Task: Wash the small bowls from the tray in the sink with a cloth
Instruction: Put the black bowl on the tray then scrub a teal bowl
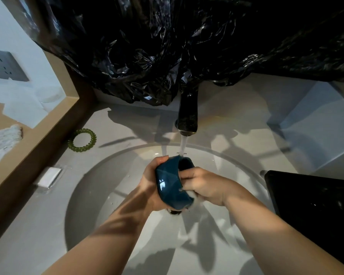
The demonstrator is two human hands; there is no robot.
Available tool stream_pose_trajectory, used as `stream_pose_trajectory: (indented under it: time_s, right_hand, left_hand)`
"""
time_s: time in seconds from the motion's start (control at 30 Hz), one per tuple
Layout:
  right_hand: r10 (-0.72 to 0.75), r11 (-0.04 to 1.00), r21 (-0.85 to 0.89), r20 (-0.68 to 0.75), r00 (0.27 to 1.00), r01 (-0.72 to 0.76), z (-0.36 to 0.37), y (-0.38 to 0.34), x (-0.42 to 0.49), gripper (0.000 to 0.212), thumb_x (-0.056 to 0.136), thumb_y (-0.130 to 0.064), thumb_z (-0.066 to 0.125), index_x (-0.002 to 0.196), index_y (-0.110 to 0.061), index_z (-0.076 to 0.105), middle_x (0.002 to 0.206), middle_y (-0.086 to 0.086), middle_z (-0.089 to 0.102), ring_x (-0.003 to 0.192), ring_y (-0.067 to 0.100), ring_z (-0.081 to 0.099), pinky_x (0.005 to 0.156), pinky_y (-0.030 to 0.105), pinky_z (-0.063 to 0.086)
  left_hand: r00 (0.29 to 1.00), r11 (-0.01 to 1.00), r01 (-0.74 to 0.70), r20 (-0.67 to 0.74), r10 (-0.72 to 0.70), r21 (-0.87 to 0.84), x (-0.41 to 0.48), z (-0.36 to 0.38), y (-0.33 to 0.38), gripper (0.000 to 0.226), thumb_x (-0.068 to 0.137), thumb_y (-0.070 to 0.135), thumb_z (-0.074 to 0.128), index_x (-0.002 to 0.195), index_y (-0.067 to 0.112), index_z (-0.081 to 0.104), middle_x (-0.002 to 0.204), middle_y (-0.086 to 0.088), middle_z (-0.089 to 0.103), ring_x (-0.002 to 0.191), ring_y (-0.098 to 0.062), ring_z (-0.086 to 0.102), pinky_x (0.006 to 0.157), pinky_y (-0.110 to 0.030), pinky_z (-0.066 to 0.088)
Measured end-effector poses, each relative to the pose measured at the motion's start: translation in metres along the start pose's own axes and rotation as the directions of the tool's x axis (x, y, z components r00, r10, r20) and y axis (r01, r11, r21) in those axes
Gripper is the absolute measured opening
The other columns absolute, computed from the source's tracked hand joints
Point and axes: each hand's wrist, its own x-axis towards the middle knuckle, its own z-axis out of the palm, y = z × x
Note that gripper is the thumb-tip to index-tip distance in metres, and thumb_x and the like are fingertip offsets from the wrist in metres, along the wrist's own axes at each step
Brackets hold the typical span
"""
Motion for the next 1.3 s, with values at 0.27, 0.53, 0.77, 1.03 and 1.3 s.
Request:
stream_pose_trajectory:
  time_s: [0.27,0.53,0.77,1.03,1.3]
  right_hand:
    - [-0.107,0.987,-0.155,-0.463,0.880,0.039,0.015,0.003,0.028,0.017,0.094,-0.015,0.046,0.095,-0.012,0.063,0.082,0.001,0.060,0.082,0.018,0.053,0.068,0.025,0.041]
    - [0.190,0.825,0.560,-0.151,0.970,-0.075,0.005,-0.003,0.013,0.021,0.091,-0.017,0.039,0.079,-0.009,0.055,0.070,0.010,0.051,0.067,0.023,0.050,0.066,0.030,0.041]
    - [0.041,0.929,0.370,-0.104,0.994,0.000,0.015,0.005,0.004,0.014,0.090,-0.031,0.058,0.097,-0.020,0.063,0.092,0.003,0.067,0.078,0.010,0.065,0.071,0.021,0.051]
    - [-0.235,0.760,-0.644,-0.150,0.960,0.085,0.008,0.013,-0.002,0.042,0.075,-0.044,0.073,0.109,-0.020,0.065,0.108,-0.002,0.066,0.103,0.014,0.058,0.086,0.025,0.046]
    - [-0.210,0.644,-0.760,-0.063,0.976,0.089,0.020,-0.004,0.003,0.029,0.082,-0.047,0.063,0.088,-0.020,0.057,0.090,-0.001,0.062,0.088,0.018,0.058,0.078,0.032,0.048]
  left_hand:
    - [0.996,0.996,-0.089,0.016,0.089,0.011,-0.002,0.009,0.001,0.038,0.066,0.038,0.057,0.086,0.006,0.062,0.072,-0.014,0.061,0.067,-0.027,0.057,0.063,-0.033,0.047]
    - [0.988,0.985,-0.156,0.003,0.156,0.076,0.003,0.009,0.008,0.038,0.067,0.039,0.056,0.086,0.006,0.063,0.072,-0.013,0.061,0.065,-0.027,0.057,0.065,-0.032,0.045]
    - [0.992,0.993,-0.108,-0.064,0.111,0.049,0.001,0.009,0.005,0.037,0.072,0.041,0.057,0.076,0.005,0.065,0.065,-0.013,0.063,0.066,-0.029,0.056,0.066,-0.033,0.045]
    - [0.990,0.994,-0.112,-0.091,0.112,0.004,0.000,0.003,0.006,0.048,0.091,0.042,0.042,0.104,0.001,0.066,0.092,-0.022,0.069,0.084,-0.035,0.064,0.077,-0.041,0.049]
    - [0.972,0.911,-0.118,-0.143,0.188,0.396,-0.013,0.012,0.015,0.022,0.088,0.016,0.054,0.097,0.000,0.065,0.086,-0.019,0.064,0.075,-0.030,0.061,0.075,-0.037,0.049]
